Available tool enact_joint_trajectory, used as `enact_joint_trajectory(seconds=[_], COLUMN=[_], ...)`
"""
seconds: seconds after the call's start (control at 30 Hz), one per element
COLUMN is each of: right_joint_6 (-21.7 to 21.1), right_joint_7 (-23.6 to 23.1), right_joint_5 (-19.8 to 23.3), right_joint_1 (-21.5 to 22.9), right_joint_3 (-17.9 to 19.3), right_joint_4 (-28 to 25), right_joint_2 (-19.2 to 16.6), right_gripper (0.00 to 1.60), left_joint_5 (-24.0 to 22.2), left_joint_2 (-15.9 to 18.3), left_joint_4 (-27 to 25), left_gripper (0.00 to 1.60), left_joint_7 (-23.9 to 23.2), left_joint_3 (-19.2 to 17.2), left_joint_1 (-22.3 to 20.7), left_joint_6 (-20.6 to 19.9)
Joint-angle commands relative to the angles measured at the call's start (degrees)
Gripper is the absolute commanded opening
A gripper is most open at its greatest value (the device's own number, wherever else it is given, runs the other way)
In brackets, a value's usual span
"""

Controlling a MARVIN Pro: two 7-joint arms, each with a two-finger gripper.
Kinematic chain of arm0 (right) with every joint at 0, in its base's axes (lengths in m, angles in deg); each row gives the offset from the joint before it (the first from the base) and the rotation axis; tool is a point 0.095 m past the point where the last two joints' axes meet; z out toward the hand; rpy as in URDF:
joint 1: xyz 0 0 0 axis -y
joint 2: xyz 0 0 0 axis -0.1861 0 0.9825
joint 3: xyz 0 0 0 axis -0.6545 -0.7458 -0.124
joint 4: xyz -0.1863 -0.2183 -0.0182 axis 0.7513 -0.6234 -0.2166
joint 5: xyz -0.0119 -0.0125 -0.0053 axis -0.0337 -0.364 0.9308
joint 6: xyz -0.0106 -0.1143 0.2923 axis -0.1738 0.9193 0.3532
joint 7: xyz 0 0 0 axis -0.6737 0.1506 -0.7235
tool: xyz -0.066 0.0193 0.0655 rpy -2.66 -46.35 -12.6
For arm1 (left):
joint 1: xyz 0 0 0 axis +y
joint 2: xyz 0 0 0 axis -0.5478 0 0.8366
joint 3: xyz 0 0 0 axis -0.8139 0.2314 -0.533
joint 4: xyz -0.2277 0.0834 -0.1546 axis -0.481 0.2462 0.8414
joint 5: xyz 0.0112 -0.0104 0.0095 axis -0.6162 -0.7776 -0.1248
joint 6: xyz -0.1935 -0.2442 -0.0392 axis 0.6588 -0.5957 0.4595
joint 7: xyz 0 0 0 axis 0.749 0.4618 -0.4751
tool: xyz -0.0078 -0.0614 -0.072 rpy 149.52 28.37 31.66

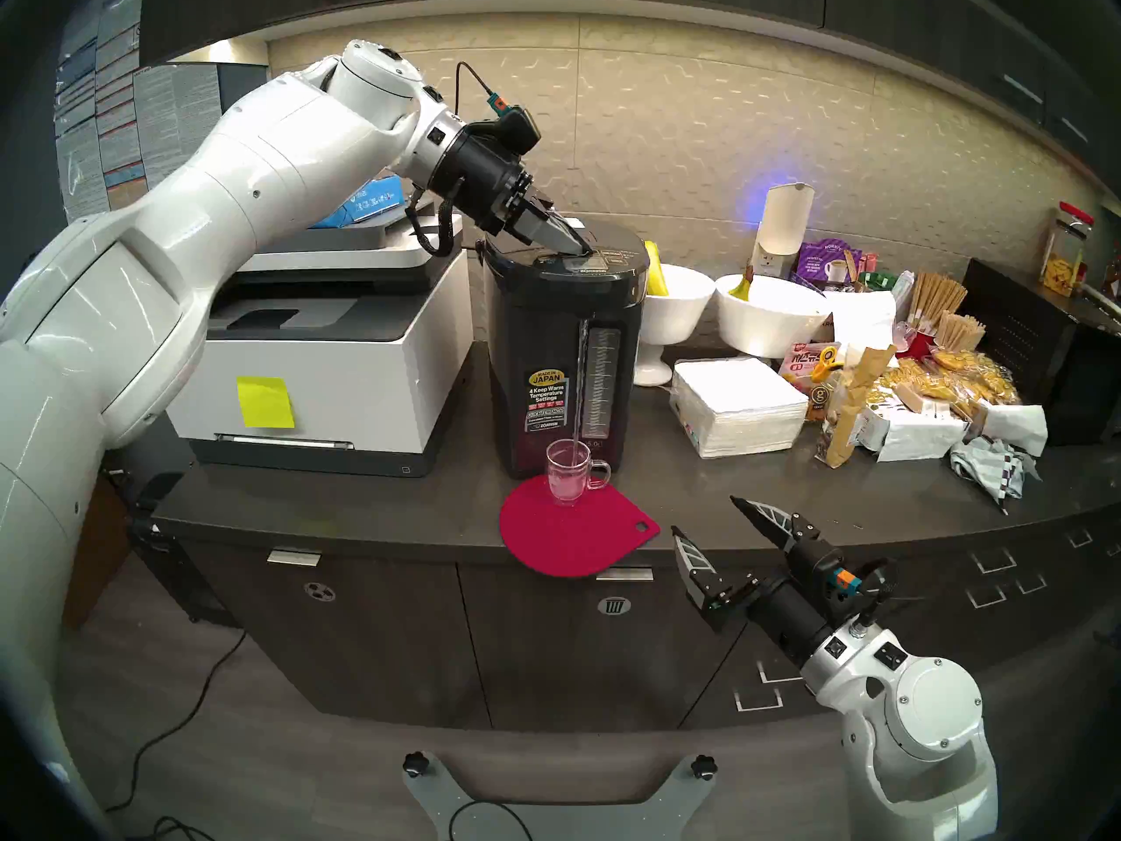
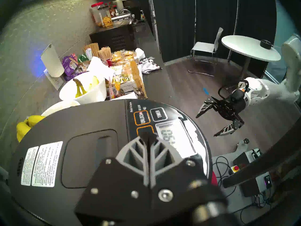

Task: Press the water dispenser button and fill the cup

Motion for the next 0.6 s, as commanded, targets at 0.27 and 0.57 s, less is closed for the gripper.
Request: enact_joint_trajectory(seconds=[0.27,0.57], right_joint_6=[0.16,0.16], right_joint_7=[-0.07,-0.09], right_joint_5=[-0.08,-0.09], right_joint_1=[0.21,0.22], right_joint_3=[-0.09,-0.08], right_joint_4=[-1.37,-1.37], right_joint_2=[-0.10,-0.08], right_gripper=[1.60,1.60], left_joint_5=[0.52,0.06], left_joint_2=[-1.40,-1.48], left_joint_4=[1.61,1.68], left_gripper=[0.00,0.00], left_joint_7=[0.10,0.10], left_joint_3=[2.18,2.91], left_joint_1=[0.81,0.71], left_joint_6=[0.43,0.57])
